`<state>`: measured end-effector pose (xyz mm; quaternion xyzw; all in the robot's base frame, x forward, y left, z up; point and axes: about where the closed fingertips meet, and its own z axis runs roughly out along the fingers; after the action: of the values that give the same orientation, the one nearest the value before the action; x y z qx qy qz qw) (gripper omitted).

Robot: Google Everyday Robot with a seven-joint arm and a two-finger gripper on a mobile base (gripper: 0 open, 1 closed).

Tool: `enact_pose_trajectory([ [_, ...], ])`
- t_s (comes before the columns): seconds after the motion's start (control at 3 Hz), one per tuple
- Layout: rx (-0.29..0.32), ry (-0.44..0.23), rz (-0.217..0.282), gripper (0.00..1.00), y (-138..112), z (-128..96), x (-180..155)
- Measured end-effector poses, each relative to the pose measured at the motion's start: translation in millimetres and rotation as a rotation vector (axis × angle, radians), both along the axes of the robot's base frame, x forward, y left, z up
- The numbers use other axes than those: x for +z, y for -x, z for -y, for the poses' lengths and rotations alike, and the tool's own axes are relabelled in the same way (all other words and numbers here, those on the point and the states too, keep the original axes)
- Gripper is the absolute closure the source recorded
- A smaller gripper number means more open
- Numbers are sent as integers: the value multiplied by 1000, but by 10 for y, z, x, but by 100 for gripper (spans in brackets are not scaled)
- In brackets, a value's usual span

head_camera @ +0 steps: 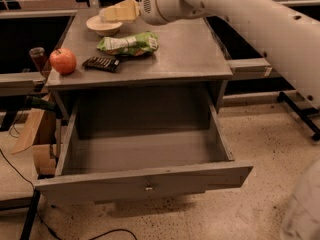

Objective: Place green rice chip bag into top drawer

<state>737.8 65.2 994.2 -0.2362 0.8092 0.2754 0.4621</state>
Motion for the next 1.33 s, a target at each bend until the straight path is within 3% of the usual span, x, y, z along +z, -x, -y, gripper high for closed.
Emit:
enact_pose_trajectory([
  [0.33,58,29,-6,0,-106,-419,-77],
  [0.67,-7,125,-46,0,-336,-466,-376],
  [1.0,-167,259,-120,0,-664,-202,-851],
  [1.33,-320,339,-149,0,-876,86,-1059],
])
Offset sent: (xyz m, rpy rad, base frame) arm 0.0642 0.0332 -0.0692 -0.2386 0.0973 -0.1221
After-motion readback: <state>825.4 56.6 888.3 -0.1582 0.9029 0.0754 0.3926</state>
